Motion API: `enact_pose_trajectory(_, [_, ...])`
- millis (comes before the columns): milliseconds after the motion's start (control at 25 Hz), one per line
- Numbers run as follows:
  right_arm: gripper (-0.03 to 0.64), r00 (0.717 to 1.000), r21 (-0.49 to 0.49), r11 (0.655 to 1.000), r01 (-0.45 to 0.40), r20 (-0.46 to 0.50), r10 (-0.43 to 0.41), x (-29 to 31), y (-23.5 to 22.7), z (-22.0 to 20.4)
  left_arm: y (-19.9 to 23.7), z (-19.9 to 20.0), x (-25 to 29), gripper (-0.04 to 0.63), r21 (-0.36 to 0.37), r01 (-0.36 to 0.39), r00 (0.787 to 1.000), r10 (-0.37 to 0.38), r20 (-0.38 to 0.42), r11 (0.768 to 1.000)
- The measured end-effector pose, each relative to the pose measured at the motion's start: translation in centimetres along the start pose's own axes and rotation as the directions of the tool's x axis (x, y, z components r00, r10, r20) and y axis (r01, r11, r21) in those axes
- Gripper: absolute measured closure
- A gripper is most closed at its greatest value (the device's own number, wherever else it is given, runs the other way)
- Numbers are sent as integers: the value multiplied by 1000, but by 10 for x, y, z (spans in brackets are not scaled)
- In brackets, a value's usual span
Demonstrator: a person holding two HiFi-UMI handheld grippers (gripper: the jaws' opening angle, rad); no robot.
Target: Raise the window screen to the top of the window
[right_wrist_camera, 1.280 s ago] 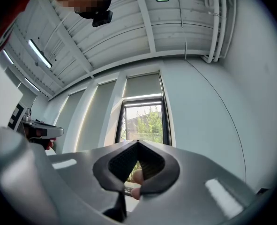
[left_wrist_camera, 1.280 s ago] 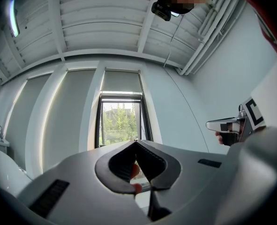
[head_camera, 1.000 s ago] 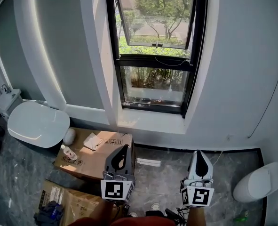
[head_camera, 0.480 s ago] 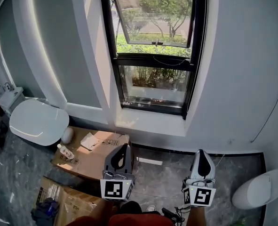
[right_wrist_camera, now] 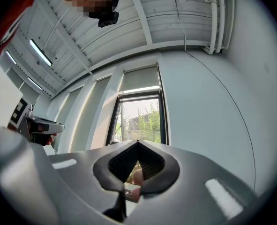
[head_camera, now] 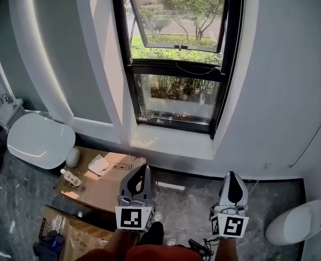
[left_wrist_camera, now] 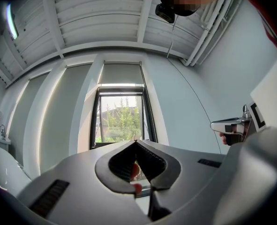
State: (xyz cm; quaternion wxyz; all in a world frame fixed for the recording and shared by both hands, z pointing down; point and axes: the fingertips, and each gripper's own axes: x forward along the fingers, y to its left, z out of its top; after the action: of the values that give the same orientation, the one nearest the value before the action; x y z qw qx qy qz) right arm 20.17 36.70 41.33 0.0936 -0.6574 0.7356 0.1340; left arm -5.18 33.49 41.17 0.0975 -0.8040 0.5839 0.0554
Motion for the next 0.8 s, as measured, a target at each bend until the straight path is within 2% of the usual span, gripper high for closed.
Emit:
enact_pose_trajectory(560, [606, 1000, -26, 999, 20, 22, -19, 104, 16, -24, 55, -31, 86, 589, 3, -3, 1000, 3, -24, 1000])
enact_pose_trajectory(800, [606, 1000, -32, 999, 20, 13, -20, 157, 36, -39, 95, -44, 124, 589, -32, -11, 1000, 10, -28, 999])
